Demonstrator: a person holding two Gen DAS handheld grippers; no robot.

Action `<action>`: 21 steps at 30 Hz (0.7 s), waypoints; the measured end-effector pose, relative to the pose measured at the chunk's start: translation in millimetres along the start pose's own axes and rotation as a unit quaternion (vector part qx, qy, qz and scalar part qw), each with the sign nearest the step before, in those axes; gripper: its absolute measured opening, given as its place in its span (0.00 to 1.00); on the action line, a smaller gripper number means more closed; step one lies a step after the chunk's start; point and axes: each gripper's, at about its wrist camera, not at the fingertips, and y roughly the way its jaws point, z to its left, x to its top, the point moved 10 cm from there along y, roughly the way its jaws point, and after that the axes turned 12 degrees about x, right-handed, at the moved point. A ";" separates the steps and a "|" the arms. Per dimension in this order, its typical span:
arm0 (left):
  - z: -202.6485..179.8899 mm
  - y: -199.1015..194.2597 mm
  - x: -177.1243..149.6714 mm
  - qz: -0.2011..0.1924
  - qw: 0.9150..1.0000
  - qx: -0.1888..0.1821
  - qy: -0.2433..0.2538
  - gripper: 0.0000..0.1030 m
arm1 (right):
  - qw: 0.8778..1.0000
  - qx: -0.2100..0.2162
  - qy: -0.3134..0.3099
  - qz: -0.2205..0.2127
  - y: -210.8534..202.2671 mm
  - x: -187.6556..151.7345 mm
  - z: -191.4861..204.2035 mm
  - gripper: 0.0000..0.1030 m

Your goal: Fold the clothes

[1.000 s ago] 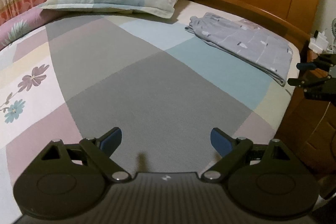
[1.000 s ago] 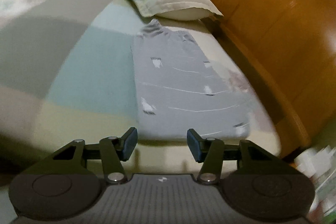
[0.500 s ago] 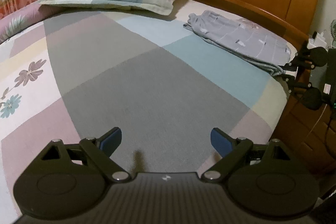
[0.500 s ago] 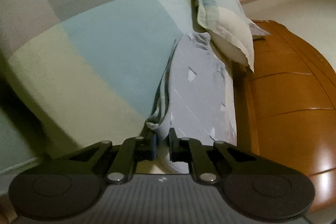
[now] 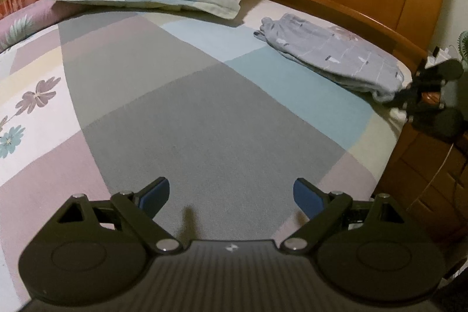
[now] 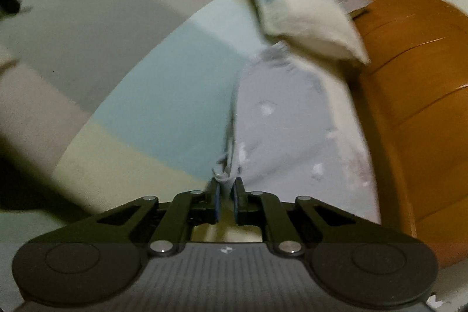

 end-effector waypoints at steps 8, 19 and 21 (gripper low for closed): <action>0.4 3.9 0.6 0.005 1.000 0.003 -0.008 0.89 | 0.952 0.046 0.280 -0.114 -38.2 -27.5 -79.4 0.31; -11.8 8.3 3.3 0.014 1.000 0.002 0.011 0.89 | 0.725 0.075 0.646 -0.226 10.9 -127.4 -186.4 0.33; -13.4 9.5 3.8 0.015 1.000 0.002 0.014 0.89 | 0.725 0.065 0.646 -0.230 10.6 -130.0 -189.9 0.13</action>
